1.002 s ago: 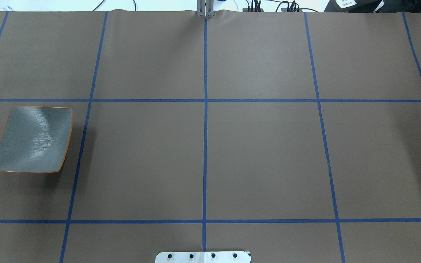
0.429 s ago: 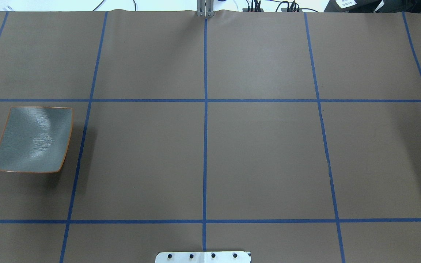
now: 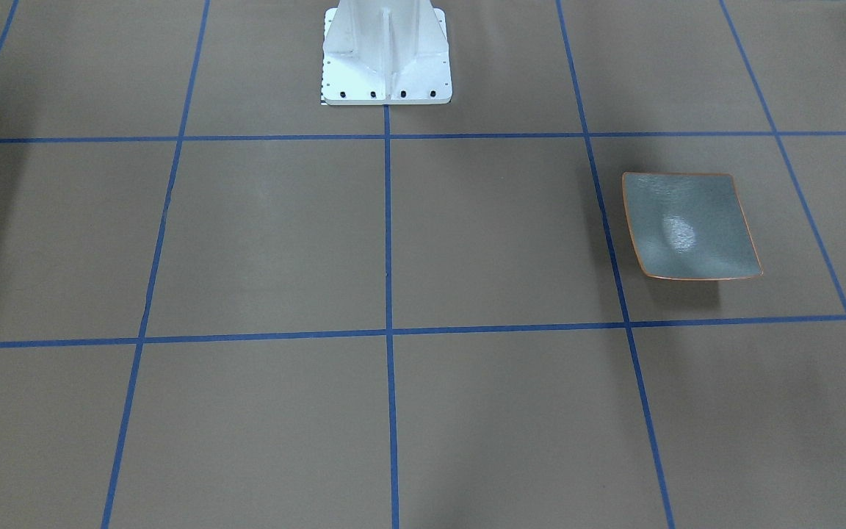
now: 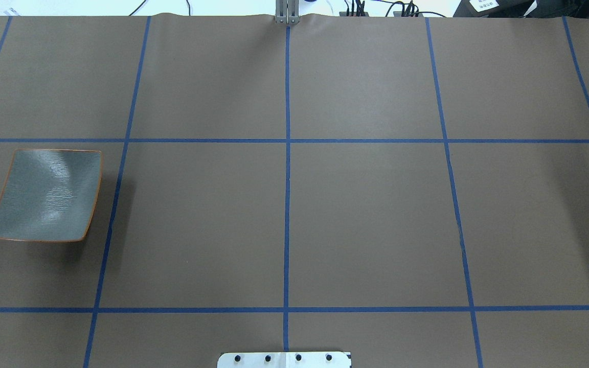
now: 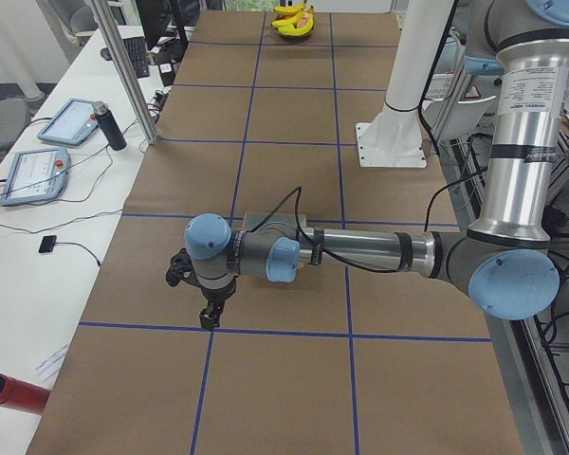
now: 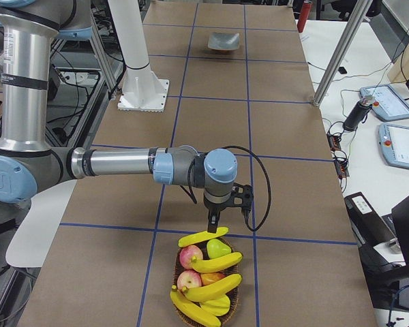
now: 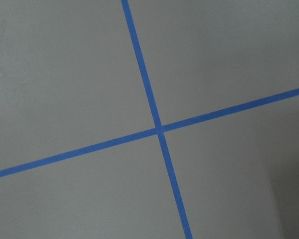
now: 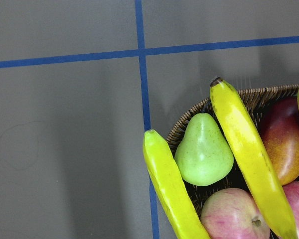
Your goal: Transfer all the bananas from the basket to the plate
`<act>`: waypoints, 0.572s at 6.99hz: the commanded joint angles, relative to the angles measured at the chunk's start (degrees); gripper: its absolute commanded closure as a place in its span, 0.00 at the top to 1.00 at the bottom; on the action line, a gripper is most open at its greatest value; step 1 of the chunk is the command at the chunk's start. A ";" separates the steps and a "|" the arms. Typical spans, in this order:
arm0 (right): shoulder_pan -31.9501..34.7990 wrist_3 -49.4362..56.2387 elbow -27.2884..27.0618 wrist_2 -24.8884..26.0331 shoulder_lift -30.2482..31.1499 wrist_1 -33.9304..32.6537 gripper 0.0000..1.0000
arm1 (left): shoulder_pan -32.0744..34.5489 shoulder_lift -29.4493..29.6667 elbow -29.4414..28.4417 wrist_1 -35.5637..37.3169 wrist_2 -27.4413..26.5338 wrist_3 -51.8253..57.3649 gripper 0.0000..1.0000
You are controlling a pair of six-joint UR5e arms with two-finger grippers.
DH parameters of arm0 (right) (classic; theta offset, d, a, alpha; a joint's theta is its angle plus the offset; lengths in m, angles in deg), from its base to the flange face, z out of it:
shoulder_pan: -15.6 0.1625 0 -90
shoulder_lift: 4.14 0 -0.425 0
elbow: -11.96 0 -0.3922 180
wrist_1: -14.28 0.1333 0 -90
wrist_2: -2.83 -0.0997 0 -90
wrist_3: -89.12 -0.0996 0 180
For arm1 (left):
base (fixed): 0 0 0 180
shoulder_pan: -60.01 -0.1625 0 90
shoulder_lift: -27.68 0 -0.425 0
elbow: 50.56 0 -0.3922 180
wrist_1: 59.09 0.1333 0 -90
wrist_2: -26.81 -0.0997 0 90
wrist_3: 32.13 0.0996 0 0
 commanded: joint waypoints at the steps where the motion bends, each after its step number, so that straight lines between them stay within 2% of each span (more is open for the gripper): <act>1: -0.09 0.24 0.93 -0.05 0.22 0.18 1.00 | -0.18 0.69 -0.27 -0.77 -0.09 0.03 1.00; 4: 0.00 3.91 1.72 0.30 -0.04 0.27 1.00 | -0.53 0.60 -1.06 -0.94 0.09 -0.15 1.00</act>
